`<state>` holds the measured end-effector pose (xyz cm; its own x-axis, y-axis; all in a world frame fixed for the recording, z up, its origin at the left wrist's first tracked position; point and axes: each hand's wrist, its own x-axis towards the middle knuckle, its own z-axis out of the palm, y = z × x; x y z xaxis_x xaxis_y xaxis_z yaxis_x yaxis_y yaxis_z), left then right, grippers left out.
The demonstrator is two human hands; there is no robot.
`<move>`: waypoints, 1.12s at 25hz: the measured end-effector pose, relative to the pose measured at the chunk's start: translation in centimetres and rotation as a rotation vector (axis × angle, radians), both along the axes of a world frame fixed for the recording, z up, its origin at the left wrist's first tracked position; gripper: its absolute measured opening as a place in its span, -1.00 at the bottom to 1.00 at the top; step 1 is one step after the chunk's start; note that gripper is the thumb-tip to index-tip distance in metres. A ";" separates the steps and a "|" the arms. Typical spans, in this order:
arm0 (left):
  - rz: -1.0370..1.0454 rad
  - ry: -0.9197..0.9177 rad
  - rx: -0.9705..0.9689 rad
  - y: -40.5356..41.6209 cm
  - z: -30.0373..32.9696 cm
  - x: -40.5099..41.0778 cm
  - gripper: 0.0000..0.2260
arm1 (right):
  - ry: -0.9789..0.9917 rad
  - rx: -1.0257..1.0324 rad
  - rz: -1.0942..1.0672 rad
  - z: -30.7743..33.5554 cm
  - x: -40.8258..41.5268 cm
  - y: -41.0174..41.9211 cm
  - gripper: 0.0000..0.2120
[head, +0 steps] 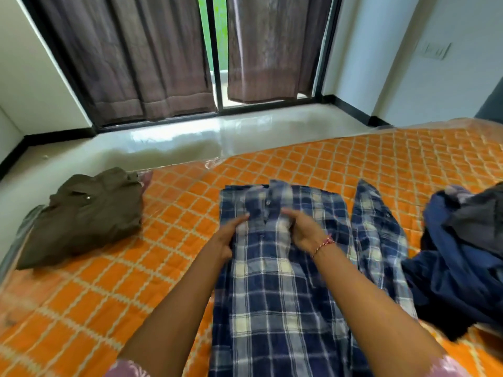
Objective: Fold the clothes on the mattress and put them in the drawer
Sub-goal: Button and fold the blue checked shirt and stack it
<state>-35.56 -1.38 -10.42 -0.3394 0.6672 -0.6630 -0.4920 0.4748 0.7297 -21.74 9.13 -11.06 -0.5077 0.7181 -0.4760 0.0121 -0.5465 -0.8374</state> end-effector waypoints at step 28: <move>-0.431 1.542 -0.061 -18.2 -7.7 14.9 -0.59 | -1.187 1.119 0.441 -9.1 12.1 -27.1 -0.26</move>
<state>-20.66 -19.62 -18.07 -0.4802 0.8724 0.0910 0.8342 0.4222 0.3548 -9.63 -17.99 -20.13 -0.5087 0.8542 -0.1073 0.8526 0.4825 -0.2005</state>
